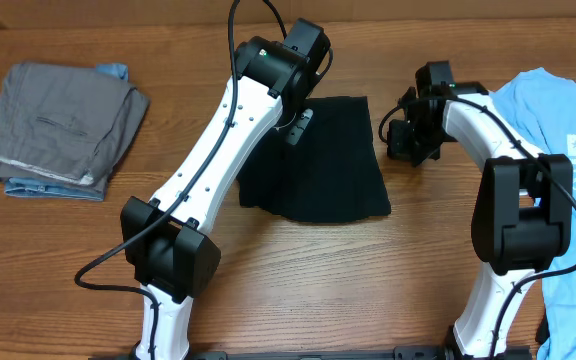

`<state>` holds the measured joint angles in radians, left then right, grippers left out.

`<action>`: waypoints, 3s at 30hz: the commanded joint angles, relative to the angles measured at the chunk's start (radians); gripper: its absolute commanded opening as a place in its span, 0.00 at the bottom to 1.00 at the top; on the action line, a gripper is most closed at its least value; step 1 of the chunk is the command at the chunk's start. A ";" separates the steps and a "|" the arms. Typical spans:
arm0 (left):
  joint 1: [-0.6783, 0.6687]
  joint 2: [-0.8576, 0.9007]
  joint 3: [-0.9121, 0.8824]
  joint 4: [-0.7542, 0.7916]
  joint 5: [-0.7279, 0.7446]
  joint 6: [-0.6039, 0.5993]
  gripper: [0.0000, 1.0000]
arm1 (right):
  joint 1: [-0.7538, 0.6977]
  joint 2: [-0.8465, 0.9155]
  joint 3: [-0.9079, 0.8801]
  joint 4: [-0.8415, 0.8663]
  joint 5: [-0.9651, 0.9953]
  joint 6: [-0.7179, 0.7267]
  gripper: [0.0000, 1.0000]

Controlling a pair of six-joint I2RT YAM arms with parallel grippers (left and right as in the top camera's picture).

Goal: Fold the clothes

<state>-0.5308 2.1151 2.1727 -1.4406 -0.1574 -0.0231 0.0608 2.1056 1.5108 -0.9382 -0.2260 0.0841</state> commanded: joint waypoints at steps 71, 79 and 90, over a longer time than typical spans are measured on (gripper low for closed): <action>0.200 0.138 0.099 0.062 0.403 -0.116 0.99 | -0.086 -0.390 0.039 -0.050 -0.410 -0.093 0.04; 0.189 0.138 -0.146 0.206 0.425 -0.142 0.99 | 0.069 -0.284 0.003 -0.023 -0.430 -0.168 0.55; 0.157 0.138 -0.243 0.301 0.409 -0.142 0.98 | 0.118 -0.083 -0.019 -0.082 -0.245 -0.223 0.45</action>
<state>-0.3599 2.2486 1.9533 -1.1580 0.2539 -0.1551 0.1783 1.9728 1.4967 -0.9897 -0.5743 -0.1242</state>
